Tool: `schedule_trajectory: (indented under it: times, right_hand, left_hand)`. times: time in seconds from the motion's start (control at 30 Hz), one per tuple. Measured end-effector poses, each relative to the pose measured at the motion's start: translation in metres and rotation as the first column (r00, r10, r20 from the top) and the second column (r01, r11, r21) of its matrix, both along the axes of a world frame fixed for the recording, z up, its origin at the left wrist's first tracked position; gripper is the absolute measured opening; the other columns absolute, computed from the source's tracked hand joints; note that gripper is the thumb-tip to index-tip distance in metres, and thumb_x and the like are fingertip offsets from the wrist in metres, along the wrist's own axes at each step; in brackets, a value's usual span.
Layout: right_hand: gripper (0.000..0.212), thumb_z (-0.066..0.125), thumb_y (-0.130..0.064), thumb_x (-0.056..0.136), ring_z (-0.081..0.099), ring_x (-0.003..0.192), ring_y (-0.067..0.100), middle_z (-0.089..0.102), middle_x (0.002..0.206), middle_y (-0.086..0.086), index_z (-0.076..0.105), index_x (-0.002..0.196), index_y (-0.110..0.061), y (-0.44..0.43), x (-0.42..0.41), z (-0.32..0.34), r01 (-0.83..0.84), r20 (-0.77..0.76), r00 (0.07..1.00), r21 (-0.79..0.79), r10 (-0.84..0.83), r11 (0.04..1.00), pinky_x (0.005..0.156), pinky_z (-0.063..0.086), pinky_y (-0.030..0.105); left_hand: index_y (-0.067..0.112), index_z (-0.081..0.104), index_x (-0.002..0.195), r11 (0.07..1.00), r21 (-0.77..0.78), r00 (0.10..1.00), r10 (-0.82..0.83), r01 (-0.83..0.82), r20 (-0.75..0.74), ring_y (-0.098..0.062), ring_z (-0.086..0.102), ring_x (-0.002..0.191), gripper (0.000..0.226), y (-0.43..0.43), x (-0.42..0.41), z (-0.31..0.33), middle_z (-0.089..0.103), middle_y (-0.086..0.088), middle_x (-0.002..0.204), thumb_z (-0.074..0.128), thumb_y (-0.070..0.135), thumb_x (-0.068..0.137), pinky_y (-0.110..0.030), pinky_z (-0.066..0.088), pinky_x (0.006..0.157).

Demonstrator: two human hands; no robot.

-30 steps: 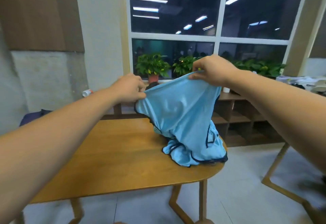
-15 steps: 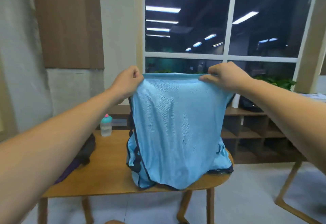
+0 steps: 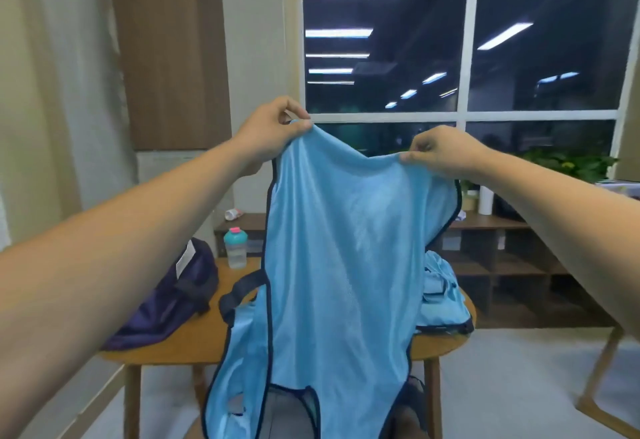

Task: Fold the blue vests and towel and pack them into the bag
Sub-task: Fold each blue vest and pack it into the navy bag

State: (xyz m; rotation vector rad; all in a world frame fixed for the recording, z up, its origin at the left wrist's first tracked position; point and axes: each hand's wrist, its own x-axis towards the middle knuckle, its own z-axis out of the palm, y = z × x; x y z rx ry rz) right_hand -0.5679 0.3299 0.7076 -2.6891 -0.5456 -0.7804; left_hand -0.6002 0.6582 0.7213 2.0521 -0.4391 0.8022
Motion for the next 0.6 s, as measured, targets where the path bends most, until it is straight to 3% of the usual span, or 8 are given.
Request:
schedule_trajectory:
  times: [0.1, 0.2, 0.27, 0.3, 0.4, 0.43, 0.5, 0.6]
  right_hand:
    - [0.043, 0.071, -0.065, 0.091, 0.067, 0.096, 0.014, 0.072, 0.102, -0.006, 0.073, 0.111, -0.027, 0.017, -0.025, -0.002, -0.099, -0.085, 0.990, 0.161, 0.114, 0.982, 0.079, 0.051, 0.033]
    - [0.087, 0.077, -0.079, 0.076, 0.064, 0.115, 0.008, 0.067, 0.127, -0.010, 0.054, 0.147, -0.033, 0.052, -0.049, -0.009, -0.280, -0.198, 0.910, 0.354, 0.364, 0.892, 0.097, 0.050, 0.033]
    - [0.098, 0.080, -0.078, 0.073, 0.066, 0.119, 0.008, 0.067, 0.132, -0.009, 0.047, 0.153, -0.031, 0.075, -0.057, -0.017, -0.330, -0.245, 0.867, 0.372, 0.435, 0.867, 0.102, 0.050, 0.034]
    - [0.090, 0.081, -0.073, 0.077, 0.069, 0.115, 0.009, 0.070, 0.128, -0.007, 0.051, 0.149, -0.028, 0.084, -0.060, -0.021, -0.349, -0.257, 0.852, 0.373, 0.457, 0.860, 0.100, 0.053, 0.035]
    - [0.035, 0.073, -0.041, 0.100, 0.075, 0.097, 0.023, 0.079, 0.111, 0.008, 0.072, 0.122, -0.013, 0.106, -0.060, -0.033, -0.405, -0.243, 0.793, 0.475, 0.559, 0.781, 0.094, 0.061, 0.047]
    - [0.027, 0.068, -0.033, 0.104, 0.074, 0.093, 0.027, 0.080, 0.108, 0.012, 0.075, 0.116, -0.010, 0.109, -0.062, -0.033, -0.405, -0.218, 0.787, 0.523, 0.577, 0.750, 0.094, 0.062, 0.049]
    - [0.022, 0.064, -0.027, 0.105, 0.071, 0.086, 0.028, 0.079, 0.103, 0.015, 0.077, 0.108, -0.010, 0.111, -0.069, -0.027, -0.390, -0.144, 0.811, 0.589, 0.567, 0.708, 0.086, 0.061, 0.045]
    - [0.020, 0.064, -0.020, 0.103, 0.068, 0.076, 0.023, 0.071, 0.082, 0.007, 0.071, 0.085, -0.014, 0.106, -0.080, -0.009, -0.335, -0.057, 0.880, 0.630, 0.472, 0.700, 0.081, 0.062, 0.049]
  left_hand:
    - [0.022, 0.072, 0.111, 0.999, -0.027, 0.999, -0.035, 0.034, -0.005, -0.009, 0.055, 0.080, 0.022, -0.006, -0.011, -0.001, 0.055, 0.003, 0.093, 0.078, 0.036, 0.096, -0.023, 0.046, 0.072]
    - [0.022, 0.072, 0.110, 0.996, -0.028, 0.997, -0.080, 0.080, -0.008, -0.010, 0.056, 0.083, 0.021, -0.018, -0.023, -0.008, 0.056, 0.002, 0.093, 0.078, 0.036, 0.095, -0.021, 0.048, 0.073]
    - [0.022, 0.072, 0.111, 0.992, -0.028, 0.993, -0.121, 0.120, -0.016, -0.009, 0.059, 0.084, 0.021, -0.025, -0.032, -0.012, 0.061, 0.005, 0.091, 0.078, 0.035, 0.096, -0.023, 0.050, 0.075]
    - [0.021, 0.071, 0.112, 0.990, -0.037, 0.990, -0.140, 0.140, -0.020, -0.009, 0.061, 0.085, 0.022, -0.029, -0.037, -0.013, 0.062, 0.007, 0.090, 0.078, 0.035, 0.096, -0.024, 0.050, 0.076]
    - [0.018, 0.069, 0.118, 0.981, -0.072, 0.983, -0.181, 0.179, -0.022, -0.013, 0.066, 0.096, 0.027, -0.035, -0.054, -0.017, 0.067, 0.004, 0.098, 0.077, 0.034, 0.097, -0.027, 0.055, 0.083]
    - [0.018, 0.068, 0.121, 0.978, -0.089, 0.981, -0.193, 0.190, -0.019, -0.015, 0.068, 0.099, 0.030, -0.034, -0.058, -0.020, 0.068, 0.002, 0.103, 0.077, 0.034, 0.097, -0.028, 0.057, 0.086]
    - [0.019, 0.060, 0.129, 0.963, -0.146, 0.972, -0.233, 0.225, -0.036, -0.015, 0.073, 0.100, 0.041, -0.032, -0.071, -0.032, 0.071, -0.002, 0.111, 0.078, 0.035, 0.096, -0.028, 0.061, 0.085]
    - [0.023, 0.048, 0.133, 0.953, -0.173, 0.948, -0.278, 0.251, -0.155, -0.015, 0.076, 0.097, 0.053, -0.032, -0.081, -0.068, 0.075, -0.003, 0.116, 0.081, 0.032, 0.093, -0.023, 0.059, 0.068]
